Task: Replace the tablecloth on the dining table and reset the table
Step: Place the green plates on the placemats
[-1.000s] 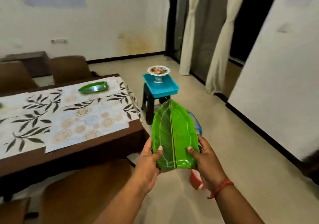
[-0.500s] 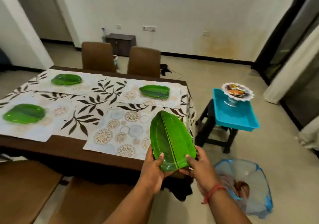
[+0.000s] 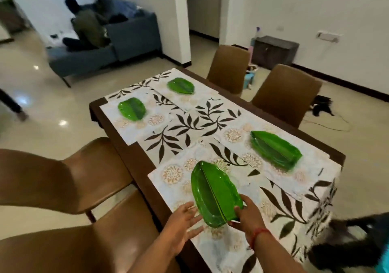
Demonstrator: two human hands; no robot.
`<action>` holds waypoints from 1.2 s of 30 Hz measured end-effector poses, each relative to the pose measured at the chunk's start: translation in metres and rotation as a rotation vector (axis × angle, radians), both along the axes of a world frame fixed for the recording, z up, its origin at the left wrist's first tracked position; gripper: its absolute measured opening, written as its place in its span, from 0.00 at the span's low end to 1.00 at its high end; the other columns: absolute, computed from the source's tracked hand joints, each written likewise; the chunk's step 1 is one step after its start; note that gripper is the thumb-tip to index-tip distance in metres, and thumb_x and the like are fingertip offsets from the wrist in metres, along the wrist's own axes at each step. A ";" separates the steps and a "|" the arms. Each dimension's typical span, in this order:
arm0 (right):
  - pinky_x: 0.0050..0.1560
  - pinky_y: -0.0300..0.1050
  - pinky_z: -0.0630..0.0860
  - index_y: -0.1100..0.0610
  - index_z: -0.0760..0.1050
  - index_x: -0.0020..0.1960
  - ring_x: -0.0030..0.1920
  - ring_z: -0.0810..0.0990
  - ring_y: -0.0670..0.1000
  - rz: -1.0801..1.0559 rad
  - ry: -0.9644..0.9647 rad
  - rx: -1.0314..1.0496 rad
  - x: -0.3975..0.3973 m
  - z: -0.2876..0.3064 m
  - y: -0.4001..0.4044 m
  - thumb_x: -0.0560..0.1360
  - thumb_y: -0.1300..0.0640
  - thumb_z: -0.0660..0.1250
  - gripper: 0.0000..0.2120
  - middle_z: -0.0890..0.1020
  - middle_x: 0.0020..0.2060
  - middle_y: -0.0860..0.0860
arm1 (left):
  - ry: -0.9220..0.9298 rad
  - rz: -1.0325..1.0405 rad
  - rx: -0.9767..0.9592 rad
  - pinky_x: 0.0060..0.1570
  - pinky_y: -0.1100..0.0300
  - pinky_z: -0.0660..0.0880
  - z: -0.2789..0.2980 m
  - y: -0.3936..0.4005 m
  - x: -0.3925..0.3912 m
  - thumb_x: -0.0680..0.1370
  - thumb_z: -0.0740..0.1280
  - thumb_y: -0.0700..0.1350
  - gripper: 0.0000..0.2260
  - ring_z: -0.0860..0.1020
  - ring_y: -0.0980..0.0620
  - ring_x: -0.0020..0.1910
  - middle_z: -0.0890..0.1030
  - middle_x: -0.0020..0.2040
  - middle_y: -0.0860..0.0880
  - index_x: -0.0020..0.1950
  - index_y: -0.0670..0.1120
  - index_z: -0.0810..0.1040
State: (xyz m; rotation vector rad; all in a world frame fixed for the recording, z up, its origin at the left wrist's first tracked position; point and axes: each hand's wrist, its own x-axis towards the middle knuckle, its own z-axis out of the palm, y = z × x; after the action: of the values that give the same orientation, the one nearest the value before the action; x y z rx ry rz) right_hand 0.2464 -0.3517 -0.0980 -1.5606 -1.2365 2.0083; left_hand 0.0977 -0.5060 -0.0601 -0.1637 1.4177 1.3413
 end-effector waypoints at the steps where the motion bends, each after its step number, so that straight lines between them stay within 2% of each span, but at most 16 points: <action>1: 0.32 0.49 0.81 0.51 0.72 0.63 0.41 0.82 0.60 0.038 -0.025 -0.001 -0.002 -0.005 0.008 0.80 0.71 0.58 0.19 0.82 0.49 0.61 | 0.015 0.035 -0.017 0.50 0.46 0.81 -0.002 0.000 0.001 0.84 0.59 0.37 0.15 0.78 0.43 0.61 0.75 0.68 0.44 0.71 0.45 0.70; 5: 0.38 0.55 0.82 0.50 0.73 0.61 0.44 0.82 0.62 0.186 -0.098 0.024 -0.008 -0.028 0.043 0.80 0.69 0.58 0.18 0.81 0.47 0.58 | 0.060 0.183 -0.069 0.49 0.46 0.81 -0.005 0.006 0.011 0.83 0.60 0.36 0.12 0.80 0.44 0.60 0.77 0.66 0.44 0.66 0.44 0.74; 8: 0.35 0.54 0.82 0.49 0.74 0.59 0.44 0.82 0.62 0.260 -0.133 0.038 -0.013 -0.044 0.053 0.79 0.69 0.58 0.18 0.82 0.47 0.57 | 0.061 0.270 -0.091 0.48 0.47 0.82 -0.004 0.008 0.014 0.83 0.60 0.36 0.13 0.80 0.43 0.59 0.77 0.66 0.43 0.66 0.44 0.74; 13: 0.38 0.58 0.84 0.49 0.76 0.59 0.43 0.84 0.61 0.353 -0.235 0.123 -0.011 -0.066 0.056 0.78 0.66 0.62 0.16 0.83 0.48 0.57 | 0.052 0.335 -0.066 0.50 0.46 0.81 -0.003 0.017 0.012 0.83 0.60 0.36 0.12 0.80 0.43 0.59 0.78 0.65 0.43 0.65 0.43 0.74; 16: 0.48 0.56 0.83 0.53 0.77 0.64 0.47 0.83 0.59 0.429 -0.354 0.276 -0.008 -0.077 0.061 0.75 0.64 0.64 0.18 0.83 0.52 0.57 | 0.052 0.338 -0.046 0.49 0.47 0.82 -0.005 0.021 0.012 0.83 0.61 0.36 0.12 0.80 0.42 0.60 0.78 0.64 0.43 0.66 0.43 0.74; 18: 0.55 0.49 0.78 0.54 0.76 0.68 0.51 0.82 0.58 0.471 -0.433 0.383 -0.004 -0.075 0.063 0.74 0.63 0.66 0.22 0.81 0.55 0.60 | 0.055 0.320 -0.048 0.49 0.47 0.82 -0.007 0.022 0.013 0.83 0.61 0.36 0.13 0.80 0.42 0.60 0.78 0.64 0.43 0.66 0.44 0.74; 21: 0.56 0.46 0.73 0.56 0.75 0.67 0.55 0.80 0.57 0.461 -0.453 0.444 0.006 -0.054 0.057 0.76 0.61 0.67 0.20 0.77 0.60 0.60 | 0.084 0.249 -0.045 0.52 0.46 0.81 -0.006 0.025 0.013 0.82 0.62 0.37 0.13 0.80 0.43 0.60 0.78 0.64 0.44 0.66 0.44 0.74; 25: 0.59 0.43 0.72 0.55 0.76 0.64 0.56 0.78 0.54 0.387 -0.482 0.519 0.030 -0.034 0.048 0.78 0.57 0.66 0.15 0.76 0.59 0.58 | 0.168 0.035 -0.016 0.58 0.45 0.79 -0.004 0.036 0.019 0.82 0.65 0.40 0.10 0.79 0.45 0.61 0.78 0.64 0.45 0.63 0.47 0.75; 28: 0.57 0.39 0.70 0.55 0.76 0.63 0.53 0.74 0.48 0.287 -0.481 0.542 0.055 -0.014 0.027 0.79 0.56 0.66 0.13 0.76 0.59 0.56 | 0.259 -0.188 0.018 0.58 0.48 0.79 0.001 0.048 0.035 0.82 0.66 0.42 0.12 0.79 0.47 0.60 0.77 0.64 0.45 0.65 0.48 0.74; 30: 0.60 0.44 0.73 0.55 0.76 0.63 0.55 0.75 0.49 0.186 -0.468 0.520 0.074 -0.003 0.006 0.78 0.55 0.67 0.14 0.76 0.60 0.56 | 0.355 -0.375 0.039 0.57 0.51 0.78 0.006 0.051 0.050 0.82 0.65 0.44 0.14 0.78 0.49 0.59 0.77 0.64 0.46 0.68 0.48 0.73; 32: 0.60 0.46 0.75 0.54 0.76 0.63 0.57 0.78 0.52 0.047 -0.482 0.513 0.106 0.016 -0.027 0.78 0.54 0.67 0.15 0.77 0.59 0.54 | 0.490 -0.620 0.080 0.60 0.51 0.76 0.012 0.051 0.078 0.82 0.65 0.45 0.11 0.78 0.49 0.60 0.77 0.66 0.48 0.64 0.54 0.75; 34: 0.60 0.41 0.71 0.54 0.76 0.64 0.60 0.77 0.53 -0.042 -0.543 0.561 0.139 0.036 -0.065 0.78 0.54 0.66 0.15 0.77 0.60 0.53 | 0.680 -0.854 0.150 0.58 0.57 0.74 0.017 0.043 0.112 0.81 0.65 0.48 0.13 0.77 0.52 0.59 0.77 0.67 0.50 0.66 0.54 0.74; 36: 0.63 0.42 0.69 0.54 0.74 0.68 0.64 0.75 0.55 -0.146 -0.636 0.559 0.183 0.051 -0.112 0.79 0.53 0.65 0.17 0.75 0.64 0.54 | 0.831 -1.067 0.263 0.51 0.67 0.72 0.022 0.030 0.158 0.82 0.64 0.49 0.16 0.77 0.56 0.55 0.76 0.66 0.52 0.70 0.52 0.70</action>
State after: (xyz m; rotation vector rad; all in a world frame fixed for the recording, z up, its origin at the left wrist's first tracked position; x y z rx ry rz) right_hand 0.4294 -0.4641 -0.0472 -1.9508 -1.6496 0.9515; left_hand 0.2559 -0.4765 -0.0377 1.2839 1.5623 0.6412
